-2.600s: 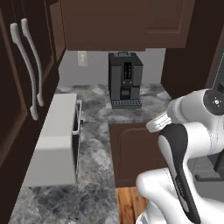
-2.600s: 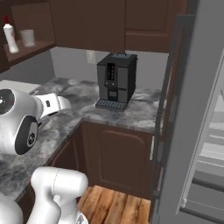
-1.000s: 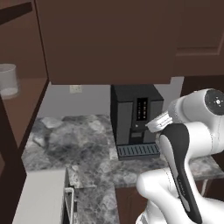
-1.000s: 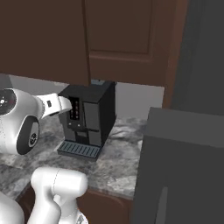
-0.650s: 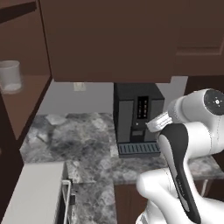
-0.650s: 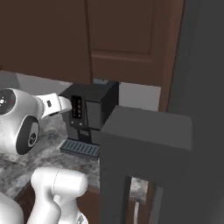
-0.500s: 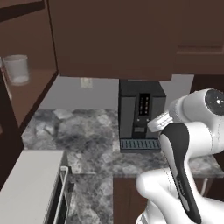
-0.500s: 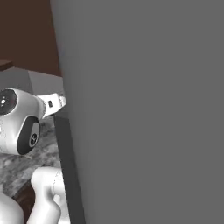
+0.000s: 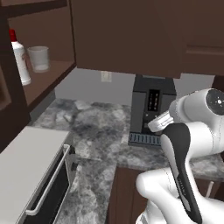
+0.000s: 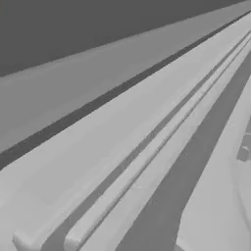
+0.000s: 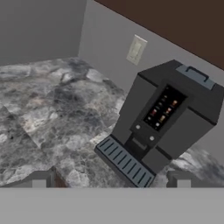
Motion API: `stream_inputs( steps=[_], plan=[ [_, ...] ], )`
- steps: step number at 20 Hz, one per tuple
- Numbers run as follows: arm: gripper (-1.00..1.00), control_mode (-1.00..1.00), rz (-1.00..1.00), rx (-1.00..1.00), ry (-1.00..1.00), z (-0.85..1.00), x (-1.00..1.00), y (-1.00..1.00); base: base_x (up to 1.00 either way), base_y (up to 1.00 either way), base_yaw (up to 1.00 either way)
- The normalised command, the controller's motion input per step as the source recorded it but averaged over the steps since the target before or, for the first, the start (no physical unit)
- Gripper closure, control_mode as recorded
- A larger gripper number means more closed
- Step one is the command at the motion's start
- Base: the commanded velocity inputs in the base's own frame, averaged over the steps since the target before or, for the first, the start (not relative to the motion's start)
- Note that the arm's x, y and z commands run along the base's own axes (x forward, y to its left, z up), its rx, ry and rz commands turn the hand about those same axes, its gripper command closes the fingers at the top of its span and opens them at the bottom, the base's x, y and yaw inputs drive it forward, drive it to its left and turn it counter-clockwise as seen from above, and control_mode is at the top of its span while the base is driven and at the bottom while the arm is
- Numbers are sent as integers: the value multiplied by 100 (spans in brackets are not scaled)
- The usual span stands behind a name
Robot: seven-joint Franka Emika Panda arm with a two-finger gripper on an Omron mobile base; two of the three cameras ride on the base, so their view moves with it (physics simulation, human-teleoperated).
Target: There is a bowl on the dining counter. Grab a lemon wedge from the fridge and place it in the bowl. Then get the liquor bottle and glass cup from the cabinet and place them next to the bowl.
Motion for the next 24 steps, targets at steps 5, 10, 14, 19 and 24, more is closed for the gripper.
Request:
stream_inputs(
  steps=[5,10,14,19,24],
  plan=[
    [-100,100,0,0,0,0,0,0,18,29,56],
    [-100,100,0,0,0,0,0,0,20,23,41],
    [-100,100,0,0,0,0,0,0,9,37,31],
    [-100,100,0,0,0,0,0,0,10,49,51],
    [-100,100,0,0,0,0,0,0,13,35,58]
  ],
)
